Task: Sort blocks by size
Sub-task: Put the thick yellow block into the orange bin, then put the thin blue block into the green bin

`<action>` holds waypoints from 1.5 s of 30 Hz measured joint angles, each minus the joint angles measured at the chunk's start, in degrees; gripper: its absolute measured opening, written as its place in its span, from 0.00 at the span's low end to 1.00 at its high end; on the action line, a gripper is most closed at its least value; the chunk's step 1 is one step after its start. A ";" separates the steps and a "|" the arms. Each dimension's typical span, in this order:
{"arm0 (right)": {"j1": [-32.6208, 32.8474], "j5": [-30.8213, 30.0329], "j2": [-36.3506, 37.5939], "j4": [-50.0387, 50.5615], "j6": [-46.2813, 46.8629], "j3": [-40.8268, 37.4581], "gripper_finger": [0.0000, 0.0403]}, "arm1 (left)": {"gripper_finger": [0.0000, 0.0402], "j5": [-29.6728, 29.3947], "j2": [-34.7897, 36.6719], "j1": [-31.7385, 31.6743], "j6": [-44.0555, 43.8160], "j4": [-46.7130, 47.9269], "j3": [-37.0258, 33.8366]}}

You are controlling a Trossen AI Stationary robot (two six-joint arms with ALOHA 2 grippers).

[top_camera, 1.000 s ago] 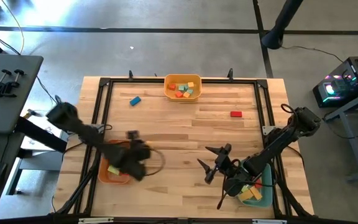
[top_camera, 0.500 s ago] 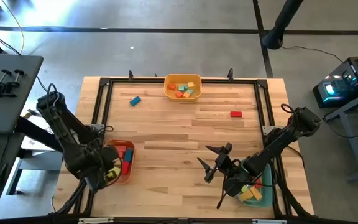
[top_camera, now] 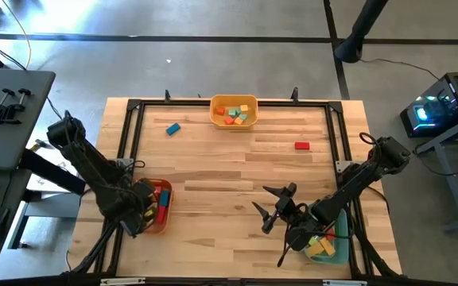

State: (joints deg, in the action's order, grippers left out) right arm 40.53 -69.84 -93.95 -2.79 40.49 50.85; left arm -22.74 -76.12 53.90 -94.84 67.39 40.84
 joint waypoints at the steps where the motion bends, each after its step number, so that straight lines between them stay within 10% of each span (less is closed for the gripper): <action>1: 0.00 0.00 0.00 -0.02 0.00 0.00 0.75 | 0.34 -0.62 0.00 -0.09 -0.72 -0.03 -0.15; 15: -0.02 -0.04 0.00 -0.02 0.20 0.00 0.75 | 0.60 -0.76 5.40 -1.83 -2.62 2.02 2.64; 22: -1.38 -1.22 0.00 0.00 3.36 0.00 0.75 | 0.61 -11.81 11.69 -3.39 5.16 -0.82 7.48; 45: -9.20 2.55 0.00 9.02 17.08 0.00 0.75 | 0.61 -3.50 5.98 -55.91 75.44 -32.40 7.43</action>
State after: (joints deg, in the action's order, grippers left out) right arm 31.33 -67.30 -93.95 6.23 57.57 50.85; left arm -26.24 -70.13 -2.01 -19.40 34.99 48.27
